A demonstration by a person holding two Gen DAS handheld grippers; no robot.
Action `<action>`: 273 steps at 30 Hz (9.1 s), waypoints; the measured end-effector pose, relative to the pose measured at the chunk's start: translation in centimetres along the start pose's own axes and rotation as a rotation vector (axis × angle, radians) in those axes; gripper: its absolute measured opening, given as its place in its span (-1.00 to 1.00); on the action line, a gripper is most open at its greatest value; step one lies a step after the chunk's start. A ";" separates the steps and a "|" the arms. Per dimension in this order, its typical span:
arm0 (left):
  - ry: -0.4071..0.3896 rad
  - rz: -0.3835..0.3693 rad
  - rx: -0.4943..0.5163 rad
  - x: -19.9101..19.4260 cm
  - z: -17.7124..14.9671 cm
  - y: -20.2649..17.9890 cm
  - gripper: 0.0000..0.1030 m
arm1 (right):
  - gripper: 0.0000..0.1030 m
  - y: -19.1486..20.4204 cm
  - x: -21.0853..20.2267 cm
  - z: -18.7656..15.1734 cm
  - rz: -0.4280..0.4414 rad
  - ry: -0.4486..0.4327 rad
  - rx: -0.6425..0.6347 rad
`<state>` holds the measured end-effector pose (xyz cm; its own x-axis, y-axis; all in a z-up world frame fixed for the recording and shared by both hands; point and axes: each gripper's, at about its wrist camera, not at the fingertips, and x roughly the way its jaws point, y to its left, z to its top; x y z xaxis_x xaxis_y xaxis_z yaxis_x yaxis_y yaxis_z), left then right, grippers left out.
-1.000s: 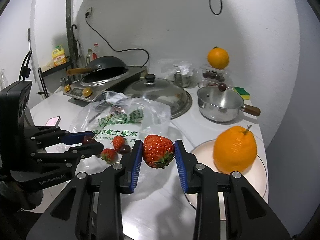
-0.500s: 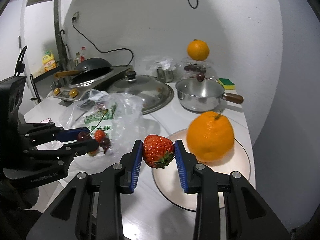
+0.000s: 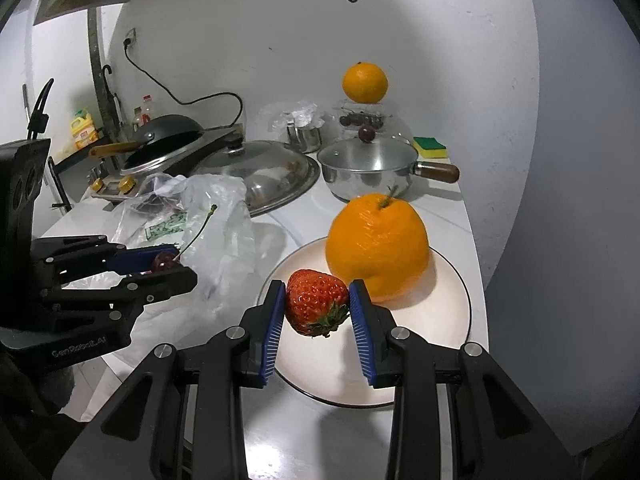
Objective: Organize fruits
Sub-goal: 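Carry the strawberry and the cherry over the white plate with both grippers, then lower the strawberry onto the plate and open the right gripper while the left gripper releases the cherry, then move both grippers back over the fruit in the plastic bag, then close the right gripper on another red strawberry in the bag, then lift the strawberry with the right gripper while the left gripper closes on a dark cherry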
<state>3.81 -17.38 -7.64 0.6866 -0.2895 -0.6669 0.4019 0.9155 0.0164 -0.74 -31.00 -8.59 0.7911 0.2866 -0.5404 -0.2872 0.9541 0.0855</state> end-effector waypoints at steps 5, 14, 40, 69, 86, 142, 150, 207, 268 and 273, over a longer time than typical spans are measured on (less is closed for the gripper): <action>0.017 -0.019 0.002 1.4 0.6 -1.0 -0.43 | -0.33 -1.1 0.4 -0.6 0.008 0.008 0.021; 0.059 -0.036 0.000 4.1 1.1 -1.9 -0.43 | -0.33 -2.8 1.7 -1.5 0.024 0.033 0.051; 0.117 -0.064 -0.032 8.4 1.8 -2.0 -0.41 | -0.33 -3.6 4.9 -1.7 0.070 0.095 0.048; 0.054 -0.086 -0.050 4.5 1.6 -0.2 0.14 | -0.09 -2.0 5.9 -0.7 0.028 0.121 0.070; 0.001 -0.064 -0.074 0.9 0.8 1.3 0.14 | -0.04 0.3 3.5 -0.1 -0.008 0.087 0.047; -0.088 0.057 -0.301 -6.6 -6.7 14.4 0.46 | -0.04 14.3 4.5 2.7 0.053 0.068 -0.146; -0.073 0.073 -0.324 -6.5 -7.7 16.0 0.46 | -0.04 15.7 5.7 2.4 0.073 0.089 -0.161; -0.016 0.076 -0.365 -4.9 -10.8 20.6 0.46 | -0.17 21.4 15.6 -0.4 0.133 0.285 -0.192; 0.089 0.022 -0.233 1.6 -8.5 18.1 -0.01 | -0.33 15.2 10.9 1.7 0.116 0.151 -0.116; 0.115 0.010 -0.221 2.0 -9.0 18.1 -0.20 | -0.33 15.3 11.1 1.6 0.116 0.157 -0.117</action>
<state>7.05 1.14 -15.37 0.6117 -0.2576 -0.7479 0.2446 0.9607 -0.1309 4.52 -13.05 -11.94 0.6577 0.3682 -0.6572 -0.4395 0.8961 0.0622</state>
